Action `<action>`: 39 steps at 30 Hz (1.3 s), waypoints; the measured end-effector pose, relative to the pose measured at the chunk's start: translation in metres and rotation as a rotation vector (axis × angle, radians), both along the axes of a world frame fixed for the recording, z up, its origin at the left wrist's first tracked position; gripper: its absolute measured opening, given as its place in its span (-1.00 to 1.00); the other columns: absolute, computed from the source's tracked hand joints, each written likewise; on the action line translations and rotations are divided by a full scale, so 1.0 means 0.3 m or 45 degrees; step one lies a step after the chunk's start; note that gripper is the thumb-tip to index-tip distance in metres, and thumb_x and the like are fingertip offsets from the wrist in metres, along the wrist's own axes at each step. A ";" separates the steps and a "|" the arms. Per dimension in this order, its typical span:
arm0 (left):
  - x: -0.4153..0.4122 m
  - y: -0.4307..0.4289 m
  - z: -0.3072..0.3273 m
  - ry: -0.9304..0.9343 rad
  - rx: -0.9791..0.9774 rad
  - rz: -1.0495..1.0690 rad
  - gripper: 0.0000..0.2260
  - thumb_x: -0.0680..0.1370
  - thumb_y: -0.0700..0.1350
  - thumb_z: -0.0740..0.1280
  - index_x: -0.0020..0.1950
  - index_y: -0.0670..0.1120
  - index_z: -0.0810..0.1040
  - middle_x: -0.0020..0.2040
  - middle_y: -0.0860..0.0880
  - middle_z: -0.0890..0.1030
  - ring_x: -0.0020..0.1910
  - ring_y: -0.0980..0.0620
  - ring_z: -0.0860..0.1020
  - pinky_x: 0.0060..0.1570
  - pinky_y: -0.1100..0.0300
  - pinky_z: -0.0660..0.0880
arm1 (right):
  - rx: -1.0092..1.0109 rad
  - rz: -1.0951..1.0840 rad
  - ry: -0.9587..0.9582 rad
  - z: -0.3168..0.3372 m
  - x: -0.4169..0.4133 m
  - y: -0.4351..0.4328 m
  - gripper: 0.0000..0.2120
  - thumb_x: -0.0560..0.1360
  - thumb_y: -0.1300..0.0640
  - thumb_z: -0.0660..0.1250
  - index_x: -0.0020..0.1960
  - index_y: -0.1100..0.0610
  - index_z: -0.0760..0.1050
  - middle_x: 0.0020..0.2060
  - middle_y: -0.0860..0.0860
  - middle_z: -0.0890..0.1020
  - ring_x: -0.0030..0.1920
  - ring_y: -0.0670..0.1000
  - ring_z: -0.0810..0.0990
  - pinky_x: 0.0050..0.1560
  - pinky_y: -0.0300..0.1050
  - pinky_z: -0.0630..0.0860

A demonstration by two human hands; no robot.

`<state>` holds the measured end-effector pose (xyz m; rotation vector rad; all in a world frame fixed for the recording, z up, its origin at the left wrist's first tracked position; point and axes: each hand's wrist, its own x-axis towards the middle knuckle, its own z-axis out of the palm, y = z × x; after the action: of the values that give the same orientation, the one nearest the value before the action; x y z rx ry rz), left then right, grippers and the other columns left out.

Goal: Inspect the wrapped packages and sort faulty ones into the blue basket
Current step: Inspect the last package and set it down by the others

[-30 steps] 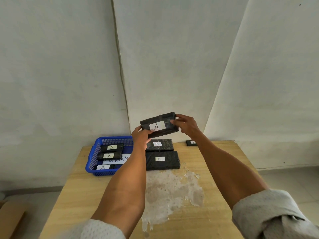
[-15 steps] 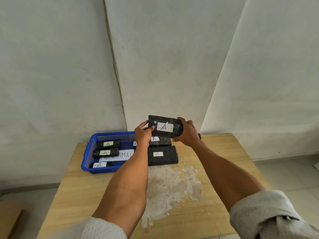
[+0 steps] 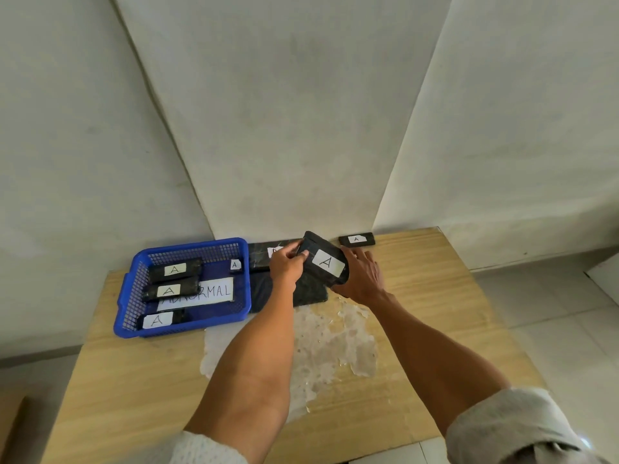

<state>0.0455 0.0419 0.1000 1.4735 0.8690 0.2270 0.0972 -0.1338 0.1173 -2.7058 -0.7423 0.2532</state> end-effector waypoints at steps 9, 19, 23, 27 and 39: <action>-0.035 -0.152 -0.239 0.293 0.753 -0.261 -0.58 0.67 0.07 0.21 0.52 0.00 0.37 0.49 -0.08 0.38 0.48 -0.06 0.33 0.36 0.00 0.38 | 0.024 -0.341 0.259 -0.246 0.115 -0.053 -0.17 0.31 -0.17 0.58 0.48 -0.06 0.31 0.10 0.17 0.56 0.13 0.23 0.55 0.03 -0.03 0.45; -0.277 -0.252 -0.734 0.574 1.308 -0.807 -0.52 0.67 0.10 -0.02 0.59 0.03 0.22 0.59 -0.19 0.19 0.58 -0.16 0.16 0.50 -0.13 0.24 | 0.122 -0.553 0.369 -0.552 0.260 0.132 -0.27 0.39 -0.10 0.57 0.46 0.04 0.38 0.19 0.22 0.52 0.16 0.20 0.50 0.18 0.05 0.48; -0.296 -0.249 -0.785 0.569 1.375 -0.779 -0.51 0.69 0.11 -0.02 0.63 0.06 0.09 0.63 -0.12 0.04 0.62 -0.08 -0.03 0.56 -0.07 0.05 | 0.128 -0.535 0.265 -0.622 0.316 0.181 -0.32 0.37 -0.24 0.54 0.38 0.00 0.46 0.18 0.16 0.55 0.13 0.15 0.51 0.11 0.02 0.52; -0.291 -0.248 -0.787 0.595 1.371 -0.762 -0.51 0.69 0.11 0.01 0.63 0.09 0.09 0.64 -0.09 0.01 0.62 -0.05 -0.07 0.57 -0.07 0.02 | 0.147 -0.505 0.204 -0.660 0.353 0.201 -0.33 0.36 -0.30 0.51 0.36 -0.03 0.48 0.17 0.14 0.56 0.11 0.14 0.51 0.03 -0.04 0.49; -0.254 -0.230 -0.772 0.665 1.406 -0.755 -0.51 0.69 0.16 -0.06 0.63 0.15 0.02 0.65 -0.06 -0.05 0.62 -0.04 -0.12 0.55 -0.17 -0.04 | 0.082 -0.538 0.171 -0.664 0.355 0.219 -0.30 0.42 -0.39 0.39 0.42 -0.03 0.45 0.24 0.14 0.50 0.16 0.14 0.46 0.04 -0.03 0.46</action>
<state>-0.0308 -0.0272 -0.1317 2.8392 0.6640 -0.1820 0.2037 -0.0681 -0.0818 -2.6708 -0.1296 0.2965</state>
